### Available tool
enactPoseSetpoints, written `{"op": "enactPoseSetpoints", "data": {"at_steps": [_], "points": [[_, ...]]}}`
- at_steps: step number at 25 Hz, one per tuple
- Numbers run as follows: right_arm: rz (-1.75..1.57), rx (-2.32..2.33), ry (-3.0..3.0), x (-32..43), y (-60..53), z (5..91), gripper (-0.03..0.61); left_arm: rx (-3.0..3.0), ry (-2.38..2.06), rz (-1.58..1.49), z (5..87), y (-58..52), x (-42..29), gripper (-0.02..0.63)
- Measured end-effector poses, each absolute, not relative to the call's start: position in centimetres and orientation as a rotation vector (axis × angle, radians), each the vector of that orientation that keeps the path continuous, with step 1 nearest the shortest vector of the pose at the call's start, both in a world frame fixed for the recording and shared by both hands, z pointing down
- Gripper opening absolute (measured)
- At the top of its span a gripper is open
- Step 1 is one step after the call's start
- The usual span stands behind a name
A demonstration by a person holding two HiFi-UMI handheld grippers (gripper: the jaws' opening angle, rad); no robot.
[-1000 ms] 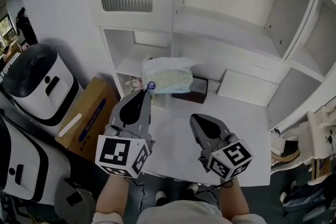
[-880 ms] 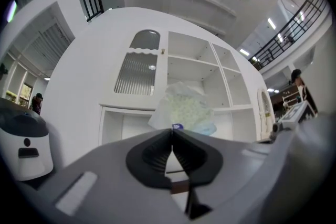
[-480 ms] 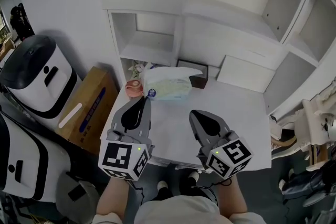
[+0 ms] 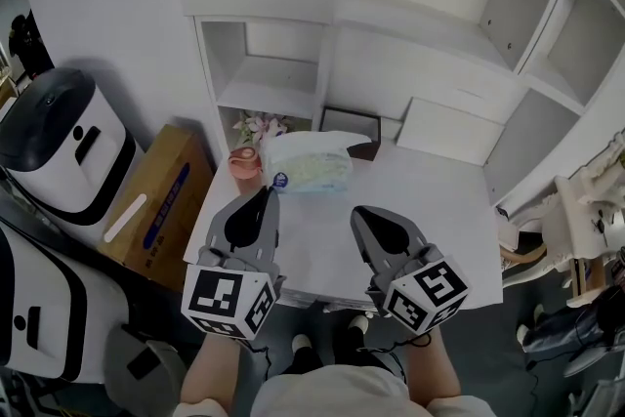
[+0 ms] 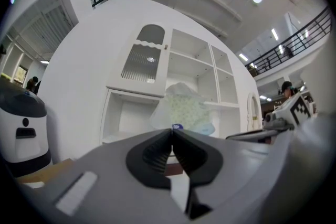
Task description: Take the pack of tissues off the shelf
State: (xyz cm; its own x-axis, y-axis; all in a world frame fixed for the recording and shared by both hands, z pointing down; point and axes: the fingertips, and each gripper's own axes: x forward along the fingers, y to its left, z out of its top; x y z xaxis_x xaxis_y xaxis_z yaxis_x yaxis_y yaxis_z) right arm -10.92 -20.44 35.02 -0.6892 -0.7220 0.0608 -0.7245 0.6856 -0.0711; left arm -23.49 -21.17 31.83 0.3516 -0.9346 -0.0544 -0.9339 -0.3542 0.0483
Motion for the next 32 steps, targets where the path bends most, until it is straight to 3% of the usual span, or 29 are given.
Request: {"op": "enactPoseSetpoints", "data": {"at_steps": [32], "points": [[0.102, 1.270, -2.830, -10.1, -21.9, 34.5, 0.002, 2.617, -1.680, -0.106, 32.3, -23.3, -21.9, 0.002]]}}
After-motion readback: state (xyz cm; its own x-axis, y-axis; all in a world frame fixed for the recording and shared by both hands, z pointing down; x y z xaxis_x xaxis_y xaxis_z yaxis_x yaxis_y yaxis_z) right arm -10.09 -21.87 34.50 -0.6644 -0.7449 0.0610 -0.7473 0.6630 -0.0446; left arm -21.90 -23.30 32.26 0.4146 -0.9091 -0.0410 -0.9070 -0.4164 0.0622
